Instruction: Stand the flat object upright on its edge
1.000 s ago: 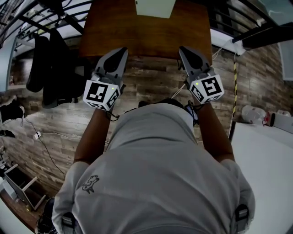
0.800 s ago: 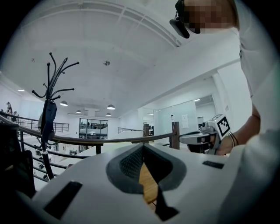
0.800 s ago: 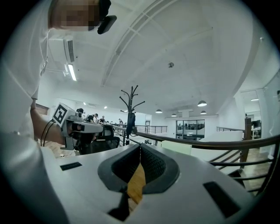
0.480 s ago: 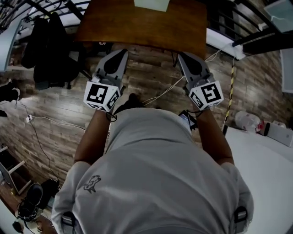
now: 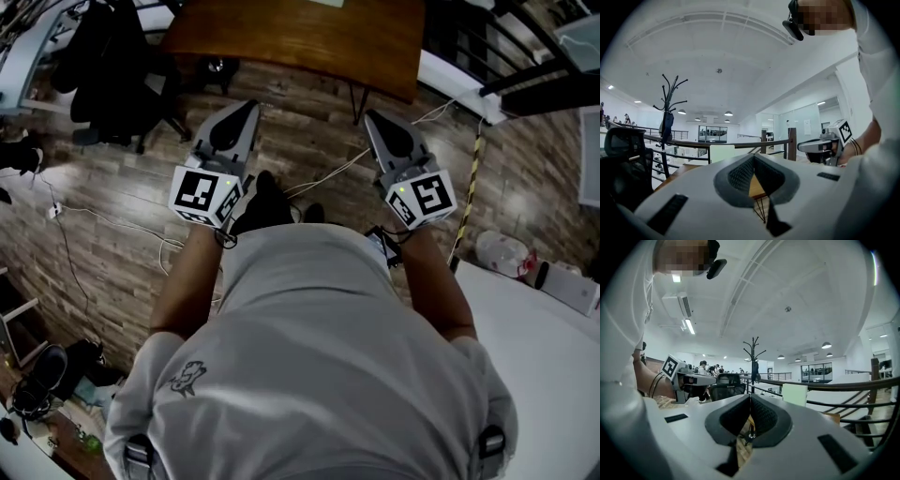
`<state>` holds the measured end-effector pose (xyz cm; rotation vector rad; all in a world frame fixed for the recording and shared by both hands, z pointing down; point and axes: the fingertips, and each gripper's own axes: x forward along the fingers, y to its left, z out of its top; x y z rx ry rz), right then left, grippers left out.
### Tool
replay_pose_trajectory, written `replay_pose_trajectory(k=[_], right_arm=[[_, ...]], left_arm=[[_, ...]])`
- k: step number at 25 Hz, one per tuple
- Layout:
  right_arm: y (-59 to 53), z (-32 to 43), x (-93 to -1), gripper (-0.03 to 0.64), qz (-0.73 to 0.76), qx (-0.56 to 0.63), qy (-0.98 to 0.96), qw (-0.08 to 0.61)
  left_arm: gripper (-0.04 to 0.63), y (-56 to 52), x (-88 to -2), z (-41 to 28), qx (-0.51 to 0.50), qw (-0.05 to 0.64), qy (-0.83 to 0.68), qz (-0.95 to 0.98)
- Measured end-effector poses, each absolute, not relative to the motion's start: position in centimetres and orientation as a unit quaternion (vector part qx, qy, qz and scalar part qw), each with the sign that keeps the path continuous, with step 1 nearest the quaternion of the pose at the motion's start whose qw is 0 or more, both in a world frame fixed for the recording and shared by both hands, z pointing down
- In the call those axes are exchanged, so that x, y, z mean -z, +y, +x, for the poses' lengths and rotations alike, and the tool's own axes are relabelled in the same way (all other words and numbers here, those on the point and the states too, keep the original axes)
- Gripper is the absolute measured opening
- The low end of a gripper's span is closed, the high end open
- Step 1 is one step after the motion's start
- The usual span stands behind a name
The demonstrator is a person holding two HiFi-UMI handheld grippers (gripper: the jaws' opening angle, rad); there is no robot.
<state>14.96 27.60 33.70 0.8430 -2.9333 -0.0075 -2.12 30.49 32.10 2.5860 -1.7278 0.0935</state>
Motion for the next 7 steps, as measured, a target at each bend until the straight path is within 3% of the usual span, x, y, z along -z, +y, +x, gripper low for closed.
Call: replay_pose_trajectory(k=[7], right_arm=[[30.2, 14.9, -33.9, 0.034, 0.257, -0.001, -0.965, 0.041]], left_arm=[[0.014, 33.5, -32.4, -2.3, -0.038, 0.018, -0.572, 0.819]])
